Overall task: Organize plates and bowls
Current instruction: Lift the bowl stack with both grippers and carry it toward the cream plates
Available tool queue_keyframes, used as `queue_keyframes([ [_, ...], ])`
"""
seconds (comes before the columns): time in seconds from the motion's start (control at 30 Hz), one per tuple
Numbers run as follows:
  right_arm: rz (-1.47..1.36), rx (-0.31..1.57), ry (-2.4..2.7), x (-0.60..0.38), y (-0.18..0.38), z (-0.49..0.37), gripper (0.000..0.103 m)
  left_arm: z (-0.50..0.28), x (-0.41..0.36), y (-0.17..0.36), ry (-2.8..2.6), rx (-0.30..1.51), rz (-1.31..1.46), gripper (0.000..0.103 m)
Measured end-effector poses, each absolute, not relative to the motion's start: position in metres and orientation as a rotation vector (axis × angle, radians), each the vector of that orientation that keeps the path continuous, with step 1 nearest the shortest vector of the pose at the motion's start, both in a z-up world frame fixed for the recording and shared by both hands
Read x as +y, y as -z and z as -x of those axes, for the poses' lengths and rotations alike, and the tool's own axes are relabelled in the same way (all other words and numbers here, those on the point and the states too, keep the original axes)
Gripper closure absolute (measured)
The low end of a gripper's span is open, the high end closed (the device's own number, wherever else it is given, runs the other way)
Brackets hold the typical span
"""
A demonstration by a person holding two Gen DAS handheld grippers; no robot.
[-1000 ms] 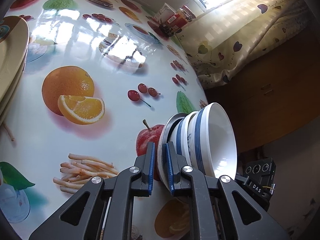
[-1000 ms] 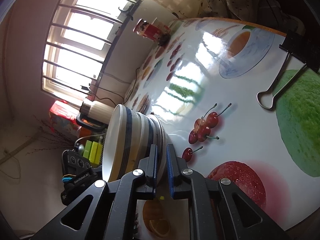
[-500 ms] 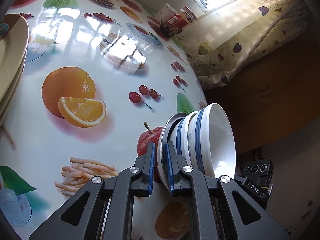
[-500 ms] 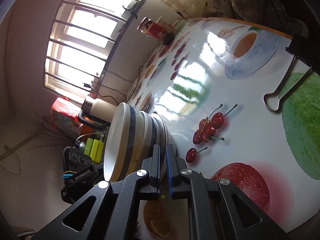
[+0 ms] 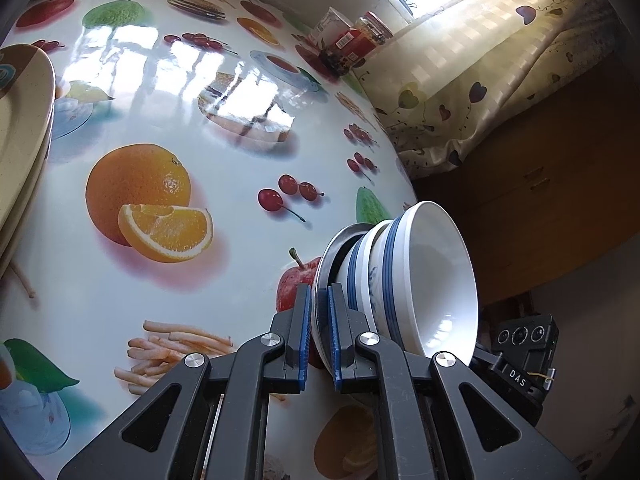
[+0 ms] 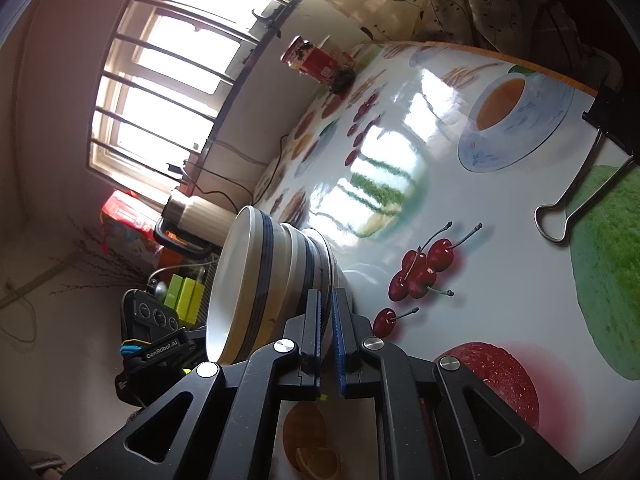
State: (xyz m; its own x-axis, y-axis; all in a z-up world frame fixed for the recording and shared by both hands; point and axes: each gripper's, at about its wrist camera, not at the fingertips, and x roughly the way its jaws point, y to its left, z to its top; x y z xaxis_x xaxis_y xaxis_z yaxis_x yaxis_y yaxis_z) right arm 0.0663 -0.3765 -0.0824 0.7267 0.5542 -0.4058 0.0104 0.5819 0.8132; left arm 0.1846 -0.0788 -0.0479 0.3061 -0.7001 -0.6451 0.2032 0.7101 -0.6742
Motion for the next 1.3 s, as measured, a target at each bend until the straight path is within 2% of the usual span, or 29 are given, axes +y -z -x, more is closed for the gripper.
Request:
queue_keyframes([
  [1.3, -0.828, 0.714, -0.406, -0.349, 0.064, -0.086, 0.095, -0.175, -0.041, 0.027, 0.583, 1.03, 0.545, 0.097],
])
